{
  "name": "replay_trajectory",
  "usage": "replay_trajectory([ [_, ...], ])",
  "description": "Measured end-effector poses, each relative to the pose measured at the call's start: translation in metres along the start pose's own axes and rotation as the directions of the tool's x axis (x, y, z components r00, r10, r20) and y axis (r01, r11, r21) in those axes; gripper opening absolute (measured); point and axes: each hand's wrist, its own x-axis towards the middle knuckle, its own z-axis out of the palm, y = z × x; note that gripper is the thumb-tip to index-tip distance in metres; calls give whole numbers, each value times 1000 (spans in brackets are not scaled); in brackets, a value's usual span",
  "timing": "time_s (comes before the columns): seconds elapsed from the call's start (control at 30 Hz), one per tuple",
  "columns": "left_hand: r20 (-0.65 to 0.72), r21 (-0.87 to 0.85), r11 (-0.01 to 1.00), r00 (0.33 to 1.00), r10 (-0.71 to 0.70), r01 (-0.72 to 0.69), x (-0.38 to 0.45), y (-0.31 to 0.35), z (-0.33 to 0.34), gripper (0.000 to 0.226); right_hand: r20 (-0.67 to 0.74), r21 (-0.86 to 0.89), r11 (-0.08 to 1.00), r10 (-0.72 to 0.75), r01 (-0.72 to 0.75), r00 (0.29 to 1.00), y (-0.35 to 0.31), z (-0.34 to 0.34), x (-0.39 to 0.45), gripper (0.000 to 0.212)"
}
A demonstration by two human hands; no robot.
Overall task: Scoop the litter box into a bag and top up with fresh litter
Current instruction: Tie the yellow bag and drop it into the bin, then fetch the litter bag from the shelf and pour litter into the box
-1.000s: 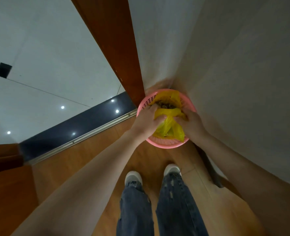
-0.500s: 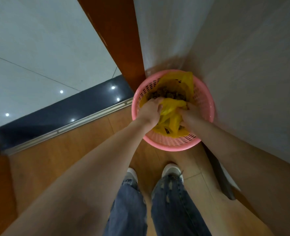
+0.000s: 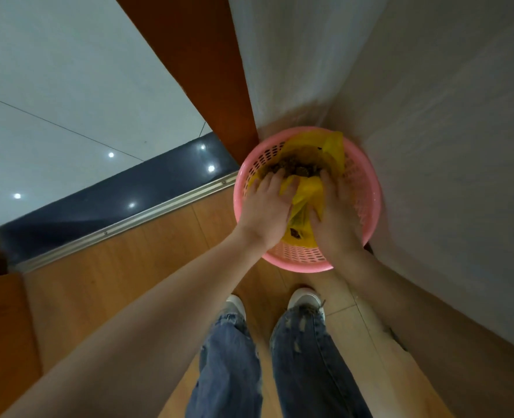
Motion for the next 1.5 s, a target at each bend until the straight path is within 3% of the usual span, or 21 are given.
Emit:
replay_trajectory([
  [0.07, 117, 89, 994, 992, 52, -63, -10, 2, -1, 64, 98, -185, 964, -175, 191, 980, -3, -6, -13, 66],
  [0.1, 176, 123, 989, 983, 56, -79, -12, 1, 1, 65, 174, -220, 948, -192, 228, 966, -2, -4, -16, 66],
  [0.23, 339, 164, 983, 940, 23, -84, -5, -4, 17, 64, 393, -265, 943, -86, 202, 916, 10, 10, -11, 66],
  [0.57, 377, 156, 986, 926, -11, -51, 30, -3, 39, 54, 505, -238, 952, -48, 193, 862, 30, 33, 17, 50],
  [0.7, 289, 68, 997, 957, 8, -29, 12, 4, 0, 44, 365, -79, 993, -52, 87, 930, 6, -3, 14, 27],
  [0.8, 212, -10, 998, 975, 64, -63, -13, 18, -48, 42, 220, 121, 991, 32, -60, 975, -22, -47, 2, 20],
  [0.9, 89, -55, 995, 992, 92, -87, -43, 35, -110, 38, 147, 428, 865, 220, -263, 964, -61, -108, -12, 10],
  [1.0, -67, -145, 985, 994, 82, -91, -79, 61, -186, 27, 81, 595, 738, 337, -317, 938, -106, -184, -37, 4],
  [1.2, -316, -230, 965, 948, 45, -123, -161, 134, -362, 22, -50, 697, 693, 302, -183, 952, -200, -354, -117, 6],
  [1.3, -459, -187, 971, 887, 45, -146, -205, 167, -443, 24, -150, 707, 701, 272, -90, 950, -245, -438, -158, 7],
  [1.4, -566, -194, 968, 824, 19, -156, -237, 199, -511, 13, -318, 612, 788, 168, 67, 933, -276, -510, -194, 8],
  [1.5, -673, -112, 968, 734, 93, -225, -260, 223, -564, 12, -512, 407, 879, -6, 249, 859, -294, -563, -223, 9],
])
